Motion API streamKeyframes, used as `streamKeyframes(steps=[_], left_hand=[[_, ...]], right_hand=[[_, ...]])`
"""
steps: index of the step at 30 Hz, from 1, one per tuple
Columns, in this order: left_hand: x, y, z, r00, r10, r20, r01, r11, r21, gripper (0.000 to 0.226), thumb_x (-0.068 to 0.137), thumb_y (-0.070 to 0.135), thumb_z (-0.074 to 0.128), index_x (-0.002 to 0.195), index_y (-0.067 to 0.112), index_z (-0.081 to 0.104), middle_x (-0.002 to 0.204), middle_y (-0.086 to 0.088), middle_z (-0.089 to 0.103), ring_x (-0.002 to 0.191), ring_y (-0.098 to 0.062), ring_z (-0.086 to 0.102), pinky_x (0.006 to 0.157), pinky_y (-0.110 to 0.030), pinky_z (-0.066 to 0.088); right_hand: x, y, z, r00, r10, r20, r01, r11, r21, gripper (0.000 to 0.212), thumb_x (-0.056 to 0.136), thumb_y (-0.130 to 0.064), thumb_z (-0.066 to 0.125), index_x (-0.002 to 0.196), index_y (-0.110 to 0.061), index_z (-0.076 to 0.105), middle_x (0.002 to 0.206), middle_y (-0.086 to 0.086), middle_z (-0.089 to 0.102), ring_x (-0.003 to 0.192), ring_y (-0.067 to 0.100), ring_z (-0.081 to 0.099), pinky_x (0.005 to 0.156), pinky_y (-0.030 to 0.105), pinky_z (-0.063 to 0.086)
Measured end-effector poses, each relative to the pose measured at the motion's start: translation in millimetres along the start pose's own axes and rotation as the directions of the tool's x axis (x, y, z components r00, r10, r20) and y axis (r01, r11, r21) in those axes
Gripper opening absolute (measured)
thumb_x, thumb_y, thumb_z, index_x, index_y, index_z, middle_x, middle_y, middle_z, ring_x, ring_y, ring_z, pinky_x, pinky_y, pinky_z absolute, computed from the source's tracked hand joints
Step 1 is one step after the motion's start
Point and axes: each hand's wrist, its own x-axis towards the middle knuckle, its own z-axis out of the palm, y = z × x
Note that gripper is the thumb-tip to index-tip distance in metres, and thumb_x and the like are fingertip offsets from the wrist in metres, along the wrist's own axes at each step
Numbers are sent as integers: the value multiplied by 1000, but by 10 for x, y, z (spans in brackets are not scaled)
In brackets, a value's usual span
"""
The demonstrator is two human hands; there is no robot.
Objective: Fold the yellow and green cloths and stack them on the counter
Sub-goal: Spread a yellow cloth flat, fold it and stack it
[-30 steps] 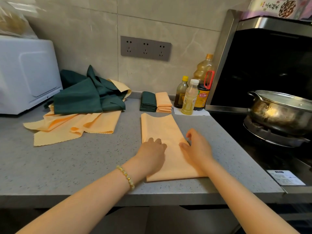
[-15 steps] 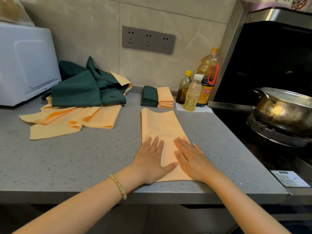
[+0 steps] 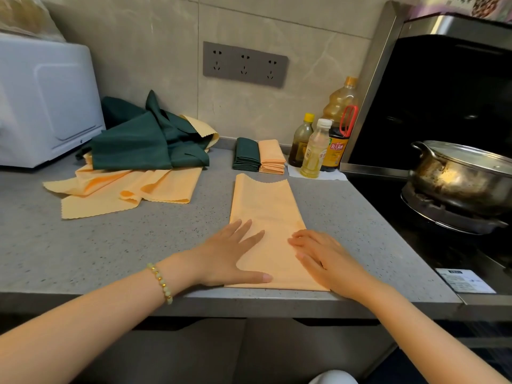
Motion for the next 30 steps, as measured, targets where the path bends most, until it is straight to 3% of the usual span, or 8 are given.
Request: streamKeyframes(steps=[5, 10, 13, 19, 23, 25, 28, 30], left_hand=[[-161, -99, -150, 974, 181, -136, -151, 967, 203, 81, 79, 79, 32, 149, 39, 23, 152, 11, 26, 136, -11, 25, 111, -28, 17], [-259, -84, -232, 993, 106, -60, -90, 970, 227, 92, 71, 86, 36, 149, 37, 25, 154, 13, 26, 138, -13, 26, 114, -33, 19], [-294, -76, -218, 991, 132, -38, -118, 960, 254, 93, 75, 83, 35, 151, 31, 20, 157, 7, 24, 139, -18, 29, 114, -33, 22], [-282, -50, -144, 990, 139, -18, -120, 907, 404, 67, 96, 50, 33, 154, 24, 10, 159, 0, 15, 142, -22, 23, 116, -31, 16], [-339, -135, -173, 961, 265, -84, -229, 926, 302, 55, 94, 37, 25, 143, 20, 40, 138, -6, 52, 121, -25, 50, 107, -37, 32], [-364, -190, -177, 928, 354, -116, -313, 909, 274, 49, 91, 43, 32, 130, 21, 53, 121, -4, 60, 115, -23, 53, 110, -37, 32], [-331, -184, -101, 922, 362, -139, -313, 906, 284, 63, 82, 76, 33, 121, 28, 47, 125, 2, 49, 127, -20, 39, 120, -39, 10], [-312, -162, -59, 942, 307, -138, -270, 934, 232, 73, 72, 86, 33, 121, 31, 39, 121, 8, 40, 112, -15, 41, 112, -39, 26]], right_hand=[[-61, 16, -130, 996, -90, 6, 90, 994, -56, 36, 98, -44, 35, 132, -36, 47, 128, -20, 45, 117, 2, 40, 101, 20, 30], [-130, -86, -300, 989, -75, 128, 86, 993, -83, 63, 80, -74, 41, 132, -38, 39, 134, -22, 39, 123, 3, 35, 107, 22, 25], [-202, -152, -359, 979, -47, 198, 73, 989, -125, 65, 85, -61, 51, 140, -34, 28, 138, -19, 36, 128, 6, 32, 100, 12, 14], [-196, 25, -243, 995, -43, 90, 47, 998, -46, 56, 89, -31, 56, 140, -40, 34, 143, -14, 43, 129, 9, 42, 106, 25, 32], [-169, 99, -184, 984, -162, -79, 163, 987, 3, 40, 84, -34, 61, 123, -41, 56, 126, -16, 58, 119, 3, 48, 103, 34, 41], [-150, 84, -161, 951, -284, -121, 287, 958, 7, 31, 78, -43, 60, 109, -37, 63, 126, -15, 58, 127, 4, 42, 109, 38, 33], [-95, 77, -135, 940, -335, -69, 336, 942, -9, 27, 80, -52, 58, 98, -33, 53, 148, -20, 33, 145, 5, 2, 119, 29, -2], [-83, 63, -106, 960, -279, 30, 279, 960, -15, 40, 82, -49, 60, 118, -34, 46, 147, -24, 28, 143, 0, 0, 119, 27, -2]])
